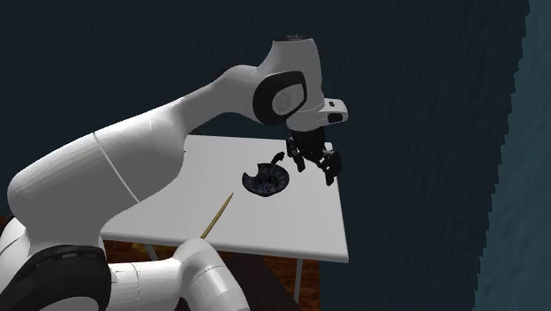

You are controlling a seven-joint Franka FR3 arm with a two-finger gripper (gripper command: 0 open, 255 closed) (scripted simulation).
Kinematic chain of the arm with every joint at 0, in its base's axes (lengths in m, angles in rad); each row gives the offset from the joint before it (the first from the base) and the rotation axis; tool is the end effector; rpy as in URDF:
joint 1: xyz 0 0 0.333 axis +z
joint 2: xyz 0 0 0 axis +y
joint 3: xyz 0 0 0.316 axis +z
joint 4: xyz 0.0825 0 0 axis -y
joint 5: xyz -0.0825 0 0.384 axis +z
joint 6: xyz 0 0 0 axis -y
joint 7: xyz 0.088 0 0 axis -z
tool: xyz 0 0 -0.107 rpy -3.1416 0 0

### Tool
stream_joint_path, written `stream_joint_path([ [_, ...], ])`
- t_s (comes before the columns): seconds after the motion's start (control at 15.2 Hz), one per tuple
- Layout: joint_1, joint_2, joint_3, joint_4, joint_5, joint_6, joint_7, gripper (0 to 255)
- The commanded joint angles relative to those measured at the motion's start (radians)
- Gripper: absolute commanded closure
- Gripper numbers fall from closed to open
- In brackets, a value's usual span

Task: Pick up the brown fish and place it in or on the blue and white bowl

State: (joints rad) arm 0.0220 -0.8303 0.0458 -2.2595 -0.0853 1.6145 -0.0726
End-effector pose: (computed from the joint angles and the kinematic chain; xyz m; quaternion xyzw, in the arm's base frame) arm 0.2967 0.0178 0.6543 0.9920 0.0618 0.0916 0.0603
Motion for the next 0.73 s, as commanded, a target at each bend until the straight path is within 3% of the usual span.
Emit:
stream_joint_path([
  [0.0,0.000,0.000,0.000,0.000,0.000,0.000,0.000,0],
  [0.66,0.052,0.223,0.177,0.026,0.055,0.129,0.139,0],
])
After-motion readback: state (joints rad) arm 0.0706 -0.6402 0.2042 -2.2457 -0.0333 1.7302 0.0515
